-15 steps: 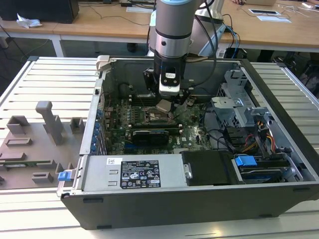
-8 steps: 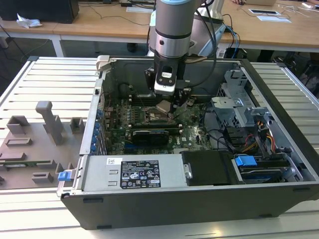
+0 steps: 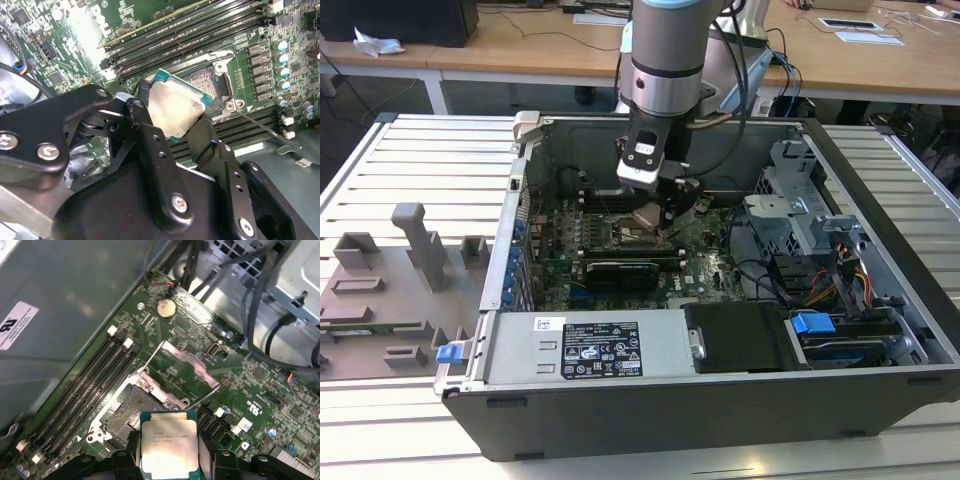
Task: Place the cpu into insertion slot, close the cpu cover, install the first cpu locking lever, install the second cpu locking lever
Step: 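Place the cpu into insertion slot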
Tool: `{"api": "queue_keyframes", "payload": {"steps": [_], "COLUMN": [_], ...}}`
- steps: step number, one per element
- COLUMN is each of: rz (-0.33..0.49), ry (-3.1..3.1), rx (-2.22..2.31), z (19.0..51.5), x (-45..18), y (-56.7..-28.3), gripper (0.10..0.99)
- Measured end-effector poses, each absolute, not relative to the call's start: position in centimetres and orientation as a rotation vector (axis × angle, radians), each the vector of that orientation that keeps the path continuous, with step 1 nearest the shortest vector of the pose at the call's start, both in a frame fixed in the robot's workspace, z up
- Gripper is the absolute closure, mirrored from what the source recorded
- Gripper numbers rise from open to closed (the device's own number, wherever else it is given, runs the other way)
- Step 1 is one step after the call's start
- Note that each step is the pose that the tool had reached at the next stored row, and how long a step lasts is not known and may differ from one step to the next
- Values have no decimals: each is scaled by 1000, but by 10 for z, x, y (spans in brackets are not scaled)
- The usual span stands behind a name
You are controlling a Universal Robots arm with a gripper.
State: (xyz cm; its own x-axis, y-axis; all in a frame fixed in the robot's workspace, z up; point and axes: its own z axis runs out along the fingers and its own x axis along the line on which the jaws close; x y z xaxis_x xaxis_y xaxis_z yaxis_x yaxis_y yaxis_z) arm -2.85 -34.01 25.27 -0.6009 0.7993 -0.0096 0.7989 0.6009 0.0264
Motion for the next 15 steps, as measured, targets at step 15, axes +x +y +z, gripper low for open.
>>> {"api": "queue_keyframes", "payload": {"steps": [15], "rz": [-3], "ry": [2636], "rx": [1649], "z": [252], "x": [-29], "y": [-340], "gripper": [541]}}
